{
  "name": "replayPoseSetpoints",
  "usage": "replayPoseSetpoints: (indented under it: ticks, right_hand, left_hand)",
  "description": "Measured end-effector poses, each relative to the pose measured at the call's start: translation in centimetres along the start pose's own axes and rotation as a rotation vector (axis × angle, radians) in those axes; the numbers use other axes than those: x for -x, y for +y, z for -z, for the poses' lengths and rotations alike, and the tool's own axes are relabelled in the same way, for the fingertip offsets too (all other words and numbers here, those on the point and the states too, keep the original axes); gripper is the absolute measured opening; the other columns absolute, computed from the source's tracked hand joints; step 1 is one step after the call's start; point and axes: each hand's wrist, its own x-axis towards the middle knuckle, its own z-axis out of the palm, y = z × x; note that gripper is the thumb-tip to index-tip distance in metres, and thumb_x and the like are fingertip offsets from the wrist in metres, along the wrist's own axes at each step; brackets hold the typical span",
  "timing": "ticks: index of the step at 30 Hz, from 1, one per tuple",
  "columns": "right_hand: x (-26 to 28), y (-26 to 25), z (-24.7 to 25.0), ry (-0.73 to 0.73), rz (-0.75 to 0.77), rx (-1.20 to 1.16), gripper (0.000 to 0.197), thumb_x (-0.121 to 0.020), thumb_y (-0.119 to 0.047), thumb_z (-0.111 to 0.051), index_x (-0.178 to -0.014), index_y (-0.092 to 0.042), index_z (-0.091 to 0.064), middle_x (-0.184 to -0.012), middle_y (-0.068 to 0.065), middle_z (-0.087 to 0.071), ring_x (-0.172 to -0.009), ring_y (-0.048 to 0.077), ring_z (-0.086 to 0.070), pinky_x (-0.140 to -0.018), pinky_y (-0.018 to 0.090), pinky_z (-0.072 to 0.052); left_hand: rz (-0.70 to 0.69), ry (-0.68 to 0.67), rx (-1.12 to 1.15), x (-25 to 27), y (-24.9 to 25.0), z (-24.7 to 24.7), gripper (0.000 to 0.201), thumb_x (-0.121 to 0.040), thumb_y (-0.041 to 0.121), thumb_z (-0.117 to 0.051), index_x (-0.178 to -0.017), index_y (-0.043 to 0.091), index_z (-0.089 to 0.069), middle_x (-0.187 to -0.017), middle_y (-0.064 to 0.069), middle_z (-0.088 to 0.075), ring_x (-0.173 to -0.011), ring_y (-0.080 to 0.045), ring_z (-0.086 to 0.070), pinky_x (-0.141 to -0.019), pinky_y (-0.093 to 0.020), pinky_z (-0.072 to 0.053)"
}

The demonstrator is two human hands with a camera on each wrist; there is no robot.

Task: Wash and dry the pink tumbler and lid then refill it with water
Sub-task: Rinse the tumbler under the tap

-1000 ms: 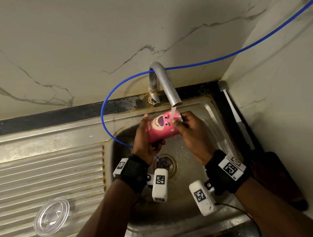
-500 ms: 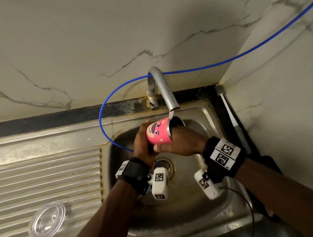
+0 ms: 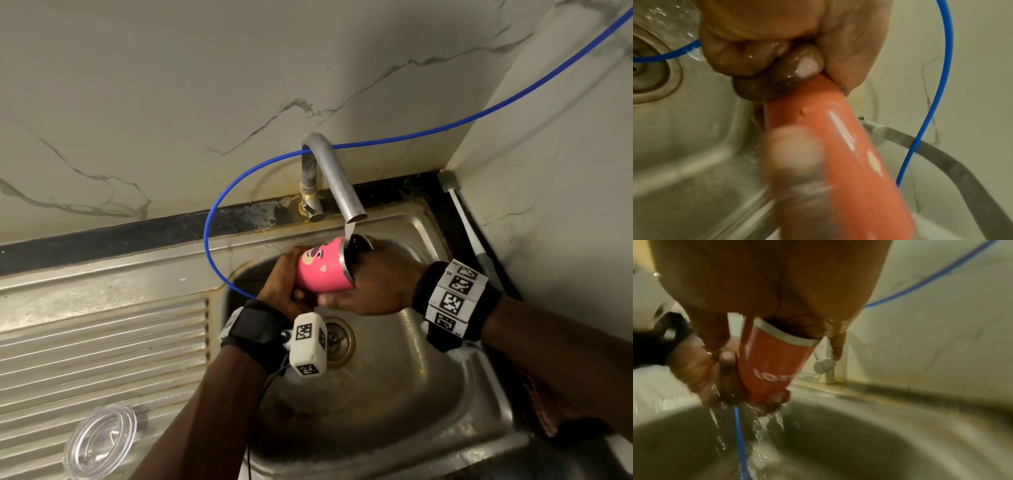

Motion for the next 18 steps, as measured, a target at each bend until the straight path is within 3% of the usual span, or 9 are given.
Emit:
replayPoseSetpoints:
  ticks: [2,5,7,10,12,14,16,18]
  right_hand:
    - [-0.6,-1.1,-0.1,-0.028,-0.089,-0.31,0.063,-0.091,-0.073,-0.052,-0.141,-0.034,-0.055,-0.136,-0.004,-0.063,-0.124,0.016,-0.059,-0.111,0.041,-0.045]
    - [-1.4,-2.0,0.0,0.067,-0.262,-0.707,0.076,-0.075,-0.091,-0.051,-0.124,-0.035,-0.066,-0.111,-0.009,-0.073,-0.103,0.01,-0.07,-0.094,0.039,-0.058]
    - [-1.7,-1.9,0.2,0.063,-0.244,-0.585,0.083,-0.071,-0.094,-0.047,-0.125,-0.033,-0.066,-0.111,-0.007,-0.073,-0.101,0.012,-0.07,-0.093,0.038,-0.058]
    - [-1.0,-0.5,0.7,-0.038,-0.063,-0.039,0.087,-0.074,-0.092,-0.034,-0.133,-0.033,-0.059,-0.125,-0.003,-0.069,-0.113,0.018,-0.065,-0.099,0.04,-0.053]
    - [-0.6,0.9,1.0,-0.077,0.023,0.152,0.084,-0.078,-0.089,-0.029,-0.132,-0.032,-0.06,-0.129,-0.002,-0.067,-0.124,0.02,-0.058,-0.108,0.04,-0.046]
    - [-0.9,1.6,1.2,-0.094,0.063,0.266,0.082,-0.085,-0.086,-0.023,-0.127,-0.028,-0.064,-0.125,-0.002,-0.069,-0.128,0.018,-0.054,-0.114,0.039,-0.038]
    - [-1.1,0.4,1.2,-0.093,-0.006,0.243,0.085,-0.087,-0.086,-0.024,-0.126,-0.022,-0.065,-0.119,0.002,-0.071,-0.118,0.02,-0.061,-0.106,0.04,-0.045]
    - [-1.0,-1.1,1.4,-0.034,-0.168,0.071,0.073,-0.094,-0.075,-0.043,-0.128,-0.013,-0.061,-0.116,0.008,-0.068,-0.098,0.021,-0.063,-0.084,0.032,-0.052]
  left_hand:
    - [-0.08,-0.025,0.083,-0.3,-1.0,-0.1,0.029,-0.089,0.047,-0.069,-0.092,0.018,-0.074,-0.077,0.0,-0.065,-0.064,-0.015,-0.054,-0.055,-0.024,-0.04]
    - [-0.203,0.014,0.154,-0.9,-2.9,-0.7,0.047,-0.093,0.063,-0.061,-0.101,0.018,-0.074,-0.08,-0.004,-0.066,-0.059,-0.017,-0.058,-0.047,-0.026,-0.038]
    - [-0.233,0.022,0.207,-1.2,-3.4,-0.8,0.051,-0.093,0.067,-0.06,-0.101,0.018,-0.075,-0.082,-0.005,-0.066,-0.058,-0.017,-0.057,-0.048,-0.026,-0.037]
    - [-0.112,-0.066,0.189,-1.1,-2.2,0.1,0.046,-0.093,0.06,-0.062,-0.095,0.016,-0.075,-0.077,-0.005,-0.066,-0.053,-0.016,-0.056,-0.051,-0.023,-0.036]
    - [0.038,-0.096,0.085,-0.8,-1.3,1.0,0.046,-0.097,0.057,-0.054,-0.096,0.013,-0.067,-0.058,-0.004,-0.059,-0.032,-0.011,-0.04,-0.039,-0.013,-0.03]
    - [0.11,-0.118,0.037,-0.4,-0.5,1.3,0.047,-0.1,0.057,-0.048,-0.101,0.012,-0.059,-0.052,-0.005,-0.055,-0.026,-0.009,-0.031,-0.032,-0.011,-0.028]
    - [0.086,-0.088,0.052,-0.3,-0.5,1.3,0.049,-0.099,0.059,-0.05,-0.095,0.011,-0.061,-0.054,-0.006,-0.057,-0.027,-0.01,-0.034,-0.032,-0.011,-0.027]
    - [-0.003,-0.071,0.109,0.4,-1.1,0.5,0.054,-0.097,0.06,-0.056,-0.105,0.007,-0.068,-0.066,-0.008,-0.063,-0.034,-0.014,-0.044,-0.032,-0.015,-0.031]
